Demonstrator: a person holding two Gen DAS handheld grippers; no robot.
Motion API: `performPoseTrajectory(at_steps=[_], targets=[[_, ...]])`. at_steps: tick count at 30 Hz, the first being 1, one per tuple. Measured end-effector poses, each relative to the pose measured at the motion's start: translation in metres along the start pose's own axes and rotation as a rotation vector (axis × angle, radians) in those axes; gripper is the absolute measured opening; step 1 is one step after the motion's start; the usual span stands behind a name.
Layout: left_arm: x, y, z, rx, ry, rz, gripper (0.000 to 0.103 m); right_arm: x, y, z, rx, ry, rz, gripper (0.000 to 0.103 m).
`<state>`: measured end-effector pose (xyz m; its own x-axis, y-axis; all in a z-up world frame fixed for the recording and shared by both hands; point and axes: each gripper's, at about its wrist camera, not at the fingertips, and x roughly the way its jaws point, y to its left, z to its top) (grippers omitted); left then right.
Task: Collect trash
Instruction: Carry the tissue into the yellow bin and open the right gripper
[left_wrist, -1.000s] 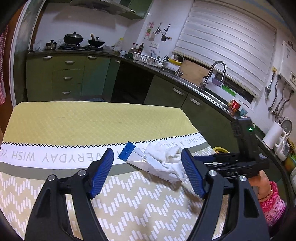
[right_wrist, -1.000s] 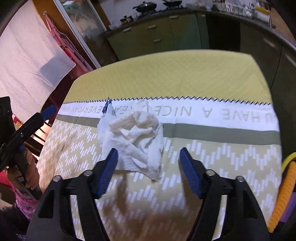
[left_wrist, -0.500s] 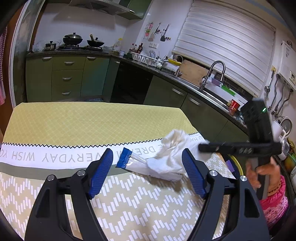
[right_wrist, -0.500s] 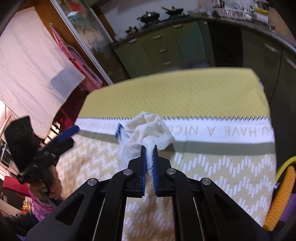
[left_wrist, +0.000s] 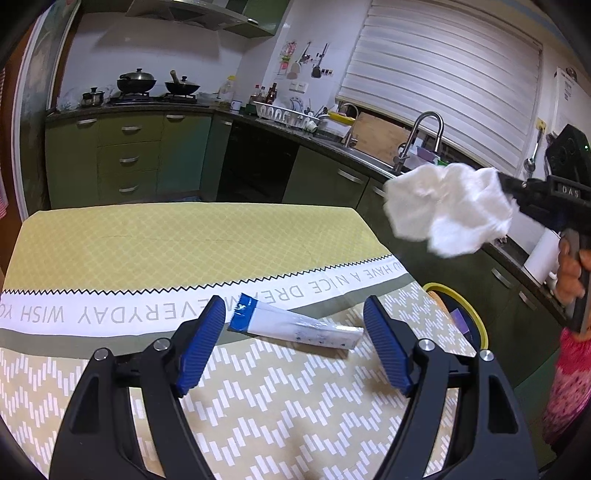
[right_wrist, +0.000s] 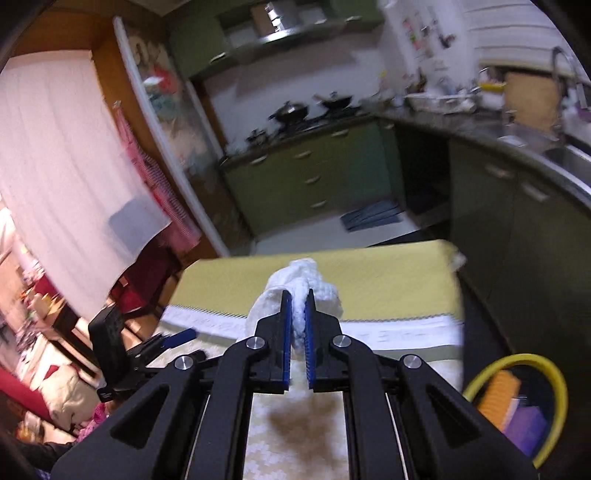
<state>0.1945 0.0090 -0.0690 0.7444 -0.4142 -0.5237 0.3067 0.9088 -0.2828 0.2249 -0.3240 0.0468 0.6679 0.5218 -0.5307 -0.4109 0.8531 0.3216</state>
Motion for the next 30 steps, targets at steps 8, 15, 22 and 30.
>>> performPoseTrajectory(at_steps=[8,15,22,30], targets=[[0.007,-0.014,-0.006,0.037,0.023,-0.014,0.076,-0.062,-0.089,-0.028,0.11,0.006,-0.29,0.007],[0.017,-0.019,-0.012,0.051,0.054,-0.011,0.076,-0.055,-0.177,-0.083,0.244,0.112,-0.46,0.008],[0.021,-0.023,-0.015,0.069,0.07,-0.013,0.076,-0.067,-0.196,-0.119,0.233,0.096,-0.679,0.039],[0.029,-0.035,-0.016,0.118,0.1,0.003,0.082,-0.08,-0.159,-0.13,0.191,0.066,-0.621,0.046]])
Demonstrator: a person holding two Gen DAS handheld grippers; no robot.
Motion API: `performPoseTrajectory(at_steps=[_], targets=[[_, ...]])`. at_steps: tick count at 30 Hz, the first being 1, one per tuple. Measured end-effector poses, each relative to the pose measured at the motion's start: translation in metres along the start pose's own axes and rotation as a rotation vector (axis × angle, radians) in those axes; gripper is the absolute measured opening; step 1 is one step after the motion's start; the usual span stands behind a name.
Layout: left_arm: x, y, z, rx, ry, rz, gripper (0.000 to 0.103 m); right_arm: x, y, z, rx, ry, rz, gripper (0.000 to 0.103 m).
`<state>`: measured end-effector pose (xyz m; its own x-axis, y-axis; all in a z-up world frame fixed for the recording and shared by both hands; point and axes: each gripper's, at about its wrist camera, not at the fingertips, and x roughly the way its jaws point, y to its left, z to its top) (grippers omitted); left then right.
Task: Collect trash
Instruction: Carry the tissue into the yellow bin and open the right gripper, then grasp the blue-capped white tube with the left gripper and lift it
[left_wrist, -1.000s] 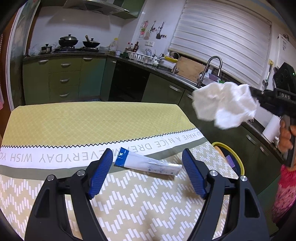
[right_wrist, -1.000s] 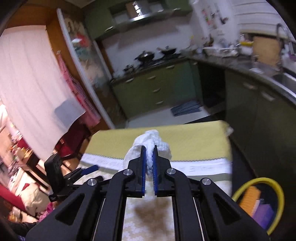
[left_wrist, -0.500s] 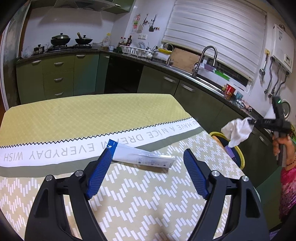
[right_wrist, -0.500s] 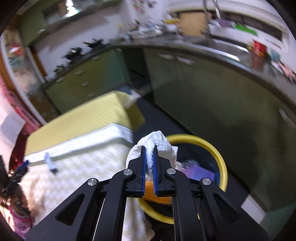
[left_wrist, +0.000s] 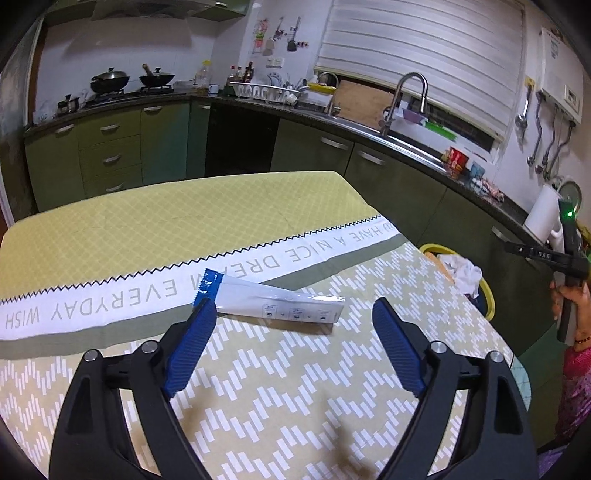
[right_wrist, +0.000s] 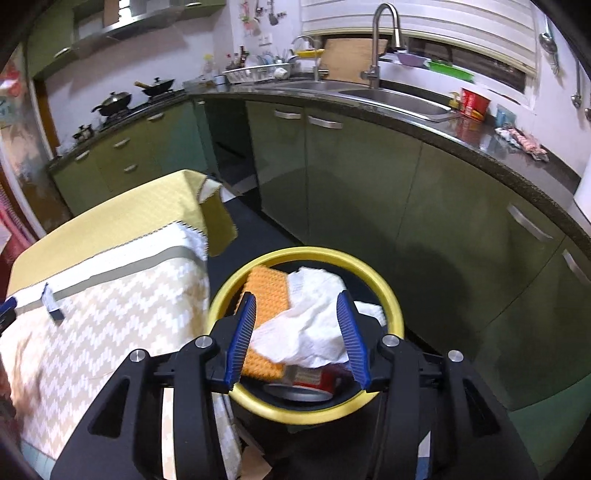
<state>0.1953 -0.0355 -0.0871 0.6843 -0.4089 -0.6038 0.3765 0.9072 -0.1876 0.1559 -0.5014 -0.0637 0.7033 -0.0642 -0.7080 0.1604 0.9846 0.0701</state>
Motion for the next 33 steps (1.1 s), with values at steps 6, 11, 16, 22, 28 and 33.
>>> performPoseTrajectory(at_steps=[6,11,16,22,28,33], targets=[[0.012,-0.007,0.004,-0.057,0.091,-0.025,0.082,-0.001,0.015,-0.009,-0.007,0.01,0.053,0.046],[0.024,-0.021,0.012,-0.112,0.117,0.019,0.082,0.007,0.014,-0.013,-0.01,0.023,0.085,0.046],[0.052,-0.026,0.023,-0.253,0.165,0.154,0.082,0.014,0.014,-0.015,-0.011,0.033,0.114,0.046],[0.077,-0.015,0.027,-0.464,0.251,0.235,0.081,0.019,0.01,-0.02,-0.015,0.032,0.156,0.047],[0.078,-0.012,0.021,-0.555,0.292,0.317,0.081,0.031,-0.001,-0.022,0.007,0.039,0.192,0.047],[0.084,-0.01,0.019,-0.591,0.341,0.339,0.081,0.038,-0.004,-0.023,0.015,0.036,0.224,0.047]])
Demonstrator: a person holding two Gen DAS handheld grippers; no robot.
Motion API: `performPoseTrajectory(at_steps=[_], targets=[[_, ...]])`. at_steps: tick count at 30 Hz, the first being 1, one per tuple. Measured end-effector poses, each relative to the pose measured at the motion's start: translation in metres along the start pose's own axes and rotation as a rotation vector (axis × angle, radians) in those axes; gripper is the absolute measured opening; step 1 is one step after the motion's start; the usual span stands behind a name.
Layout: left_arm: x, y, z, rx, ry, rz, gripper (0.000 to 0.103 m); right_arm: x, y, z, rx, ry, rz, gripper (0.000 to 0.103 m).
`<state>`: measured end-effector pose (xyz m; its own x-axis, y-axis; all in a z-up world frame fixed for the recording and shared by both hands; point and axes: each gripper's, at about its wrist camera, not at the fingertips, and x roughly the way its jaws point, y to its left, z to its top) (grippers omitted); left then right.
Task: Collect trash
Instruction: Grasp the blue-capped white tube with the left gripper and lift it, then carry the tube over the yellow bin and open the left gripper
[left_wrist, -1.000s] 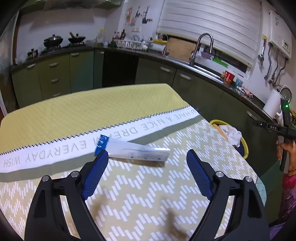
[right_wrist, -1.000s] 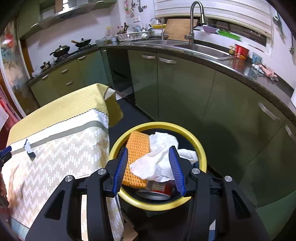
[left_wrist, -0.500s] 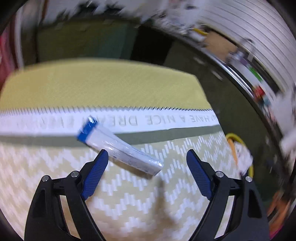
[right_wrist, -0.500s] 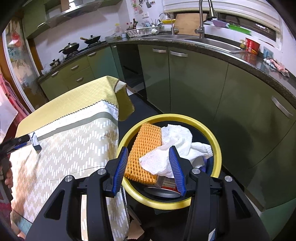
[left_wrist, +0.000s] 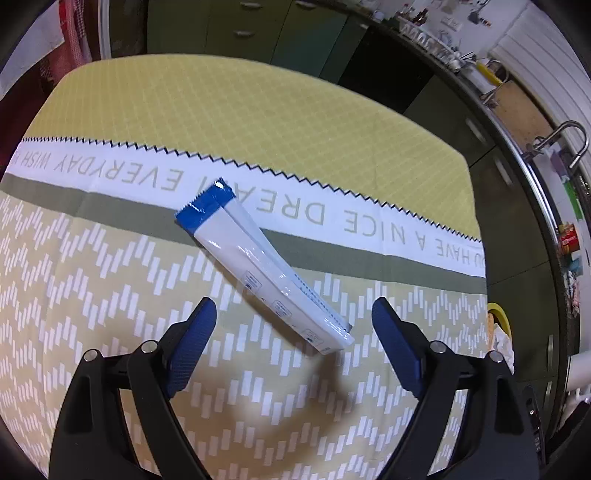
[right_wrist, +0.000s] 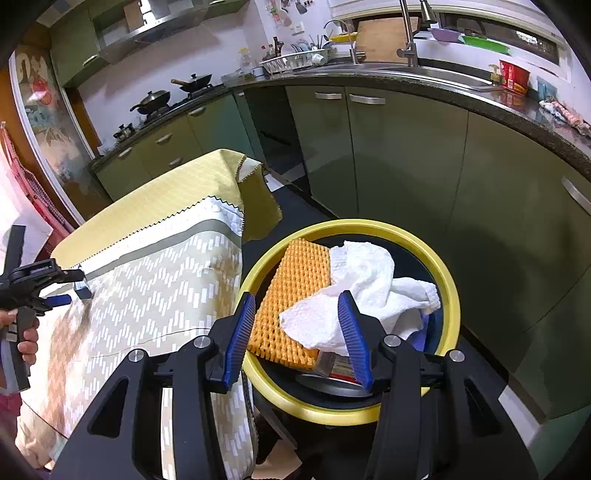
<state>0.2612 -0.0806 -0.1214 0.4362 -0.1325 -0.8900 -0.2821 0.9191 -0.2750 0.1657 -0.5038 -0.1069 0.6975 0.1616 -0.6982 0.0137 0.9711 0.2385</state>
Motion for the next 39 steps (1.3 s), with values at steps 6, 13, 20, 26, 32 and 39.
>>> performPoseTrajectory(at_steps=[6,13,20,26,32,39], targets=[[0.007,-0.003,0.007,-0.029,0.02,0.029,0.079,0.001,-0.002,-0.002,0.003,-0.008,0.03,0.047],[0.011,-0.005,0.02,0.022,0.03,0.068,0.053,0.002,0.0,-0.007,-0.004,-0.001,0.055,0.047],[0.007,0.005,0.022,0.111,0.035,0.067,0.022,-0.002,0.006,-0.008,-0.015,0.002,0.061,0.047],[-0.002,0.005,0.009,0.23,-0.013,0.077,0.018,-0.009,0.018,-0.006,-0.034,-0.003,0.06,0.047],[-0.019,-0.003,-0.008,0.337,-0.059,0.063,0.017,-0.024,0.024,-0.006,-0.034,-0.029,0.065,0.047],[-0.054,-0.026,-0.029,0.467,-0.128,0.028,0.017,-0.041,0.017,-0.014,-0.007,-0.045,0.057,0.047]])
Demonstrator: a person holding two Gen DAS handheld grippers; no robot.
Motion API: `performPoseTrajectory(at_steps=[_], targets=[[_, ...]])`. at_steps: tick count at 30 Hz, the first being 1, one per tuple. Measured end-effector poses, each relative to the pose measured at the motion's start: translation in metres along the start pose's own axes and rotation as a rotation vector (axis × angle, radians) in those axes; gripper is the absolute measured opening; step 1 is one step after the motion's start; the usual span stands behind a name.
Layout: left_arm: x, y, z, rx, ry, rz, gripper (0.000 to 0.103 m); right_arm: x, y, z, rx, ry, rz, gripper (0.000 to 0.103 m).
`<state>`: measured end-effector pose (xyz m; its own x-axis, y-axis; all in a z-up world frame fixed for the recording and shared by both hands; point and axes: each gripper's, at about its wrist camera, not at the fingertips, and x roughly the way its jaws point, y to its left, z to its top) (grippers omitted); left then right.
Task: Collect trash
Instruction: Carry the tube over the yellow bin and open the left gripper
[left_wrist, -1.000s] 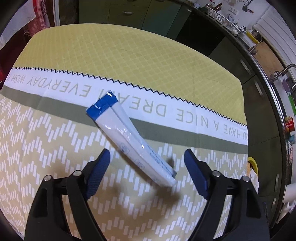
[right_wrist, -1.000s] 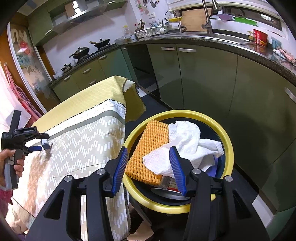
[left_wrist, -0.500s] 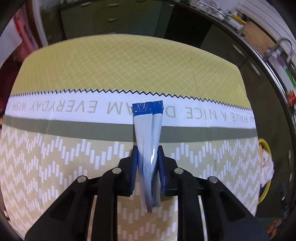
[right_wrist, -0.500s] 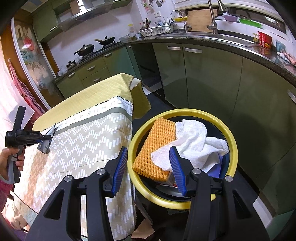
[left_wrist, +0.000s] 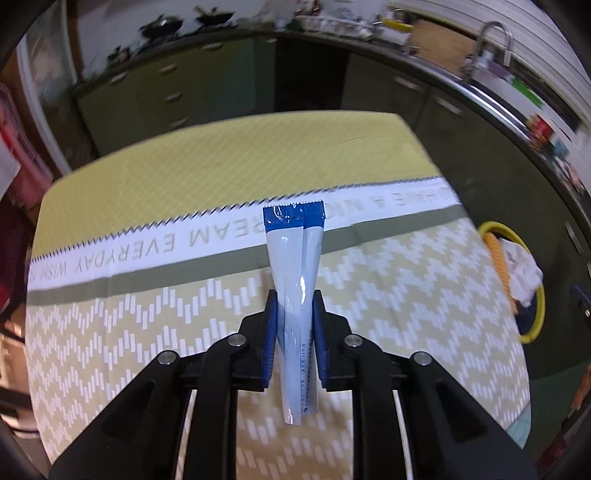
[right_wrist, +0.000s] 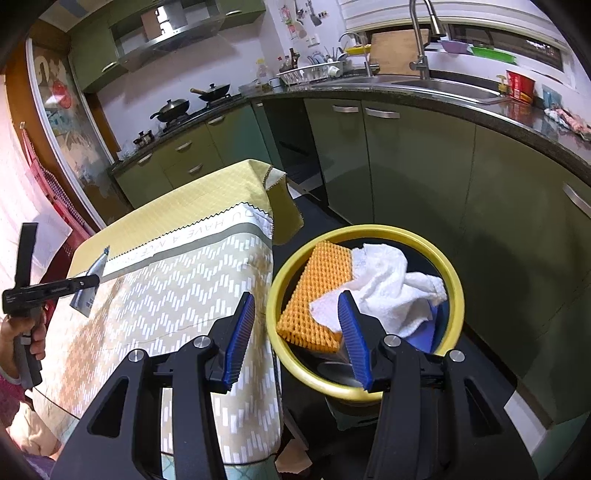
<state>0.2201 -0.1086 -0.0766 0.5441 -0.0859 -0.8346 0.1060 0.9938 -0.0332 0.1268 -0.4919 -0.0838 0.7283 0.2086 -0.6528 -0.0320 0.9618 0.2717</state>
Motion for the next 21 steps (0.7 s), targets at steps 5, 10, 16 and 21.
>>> performPoseTrajectory(at_steps=[5,10,16,21], targets=[[-0.034,-0.038,-0.004,0.1,-0.059,-0.071,0.017,-0.017,-0.016,-0.014,0.043,-0.014,-0.017,0.047],[-0.046,-0.099,0.002,0.203,-0.059,-0.211,0.017,-0.038,-0.041,-0.027,0.101,-0.036,-0.055,0.047],[-0.031,-0.188,0.011,0.287,-0.004,-0.362,0.017,-0.065,-0.07,-0.043,0.16,-0.065,-0.094,0.047],[-0.005,-0.262,0.015,0.337,0.043,-0.428,0.017,-0.076,-0.091,-0.057,0.207,-0.066,-0.112,0.047]])
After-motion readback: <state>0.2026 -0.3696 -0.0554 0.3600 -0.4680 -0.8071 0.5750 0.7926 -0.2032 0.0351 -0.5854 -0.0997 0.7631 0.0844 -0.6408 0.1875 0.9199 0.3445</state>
